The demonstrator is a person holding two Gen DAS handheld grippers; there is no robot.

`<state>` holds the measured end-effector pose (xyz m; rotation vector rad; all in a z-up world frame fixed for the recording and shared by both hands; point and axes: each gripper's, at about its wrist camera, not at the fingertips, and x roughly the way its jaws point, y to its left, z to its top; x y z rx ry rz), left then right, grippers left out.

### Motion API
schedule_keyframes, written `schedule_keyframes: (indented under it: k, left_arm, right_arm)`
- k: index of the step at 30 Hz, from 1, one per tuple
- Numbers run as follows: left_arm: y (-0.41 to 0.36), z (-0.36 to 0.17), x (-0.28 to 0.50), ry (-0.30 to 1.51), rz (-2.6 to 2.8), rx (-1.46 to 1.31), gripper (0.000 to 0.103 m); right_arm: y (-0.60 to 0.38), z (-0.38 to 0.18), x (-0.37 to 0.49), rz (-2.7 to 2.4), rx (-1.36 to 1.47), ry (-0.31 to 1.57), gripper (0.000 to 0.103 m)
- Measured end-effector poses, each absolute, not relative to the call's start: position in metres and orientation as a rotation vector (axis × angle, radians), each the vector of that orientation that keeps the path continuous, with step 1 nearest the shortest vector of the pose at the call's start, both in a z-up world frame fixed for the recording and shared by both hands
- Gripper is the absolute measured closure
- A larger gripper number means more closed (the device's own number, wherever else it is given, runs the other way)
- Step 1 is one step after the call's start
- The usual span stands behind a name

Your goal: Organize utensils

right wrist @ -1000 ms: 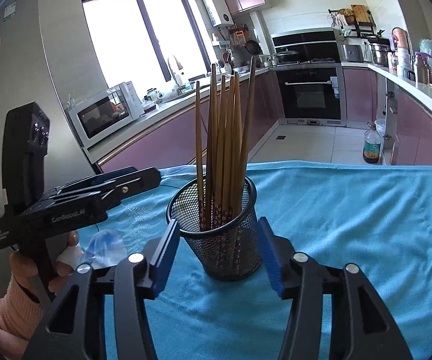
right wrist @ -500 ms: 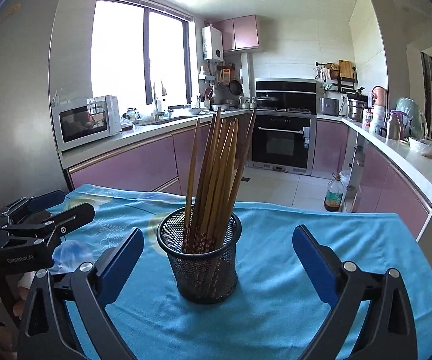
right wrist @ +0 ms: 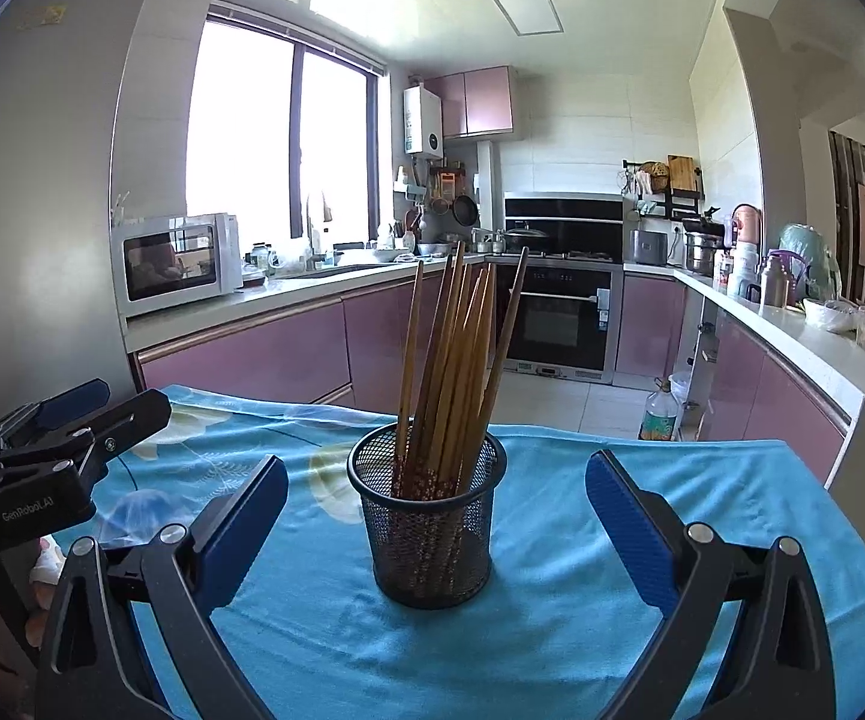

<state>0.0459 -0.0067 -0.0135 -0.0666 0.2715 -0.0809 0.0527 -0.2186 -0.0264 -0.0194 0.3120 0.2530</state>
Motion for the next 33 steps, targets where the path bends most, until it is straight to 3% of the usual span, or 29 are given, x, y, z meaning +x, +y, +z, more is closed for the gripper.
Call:
schedule_keyframes:
  k: [33]
  left_arm:
    - [-0.014,-0.018,0.034,0.241,-0.06,-0.055,0.006]
  right_arm:
    - [-0.214,-0.027,0.04,0.202,-0.019,0.24,0.007]
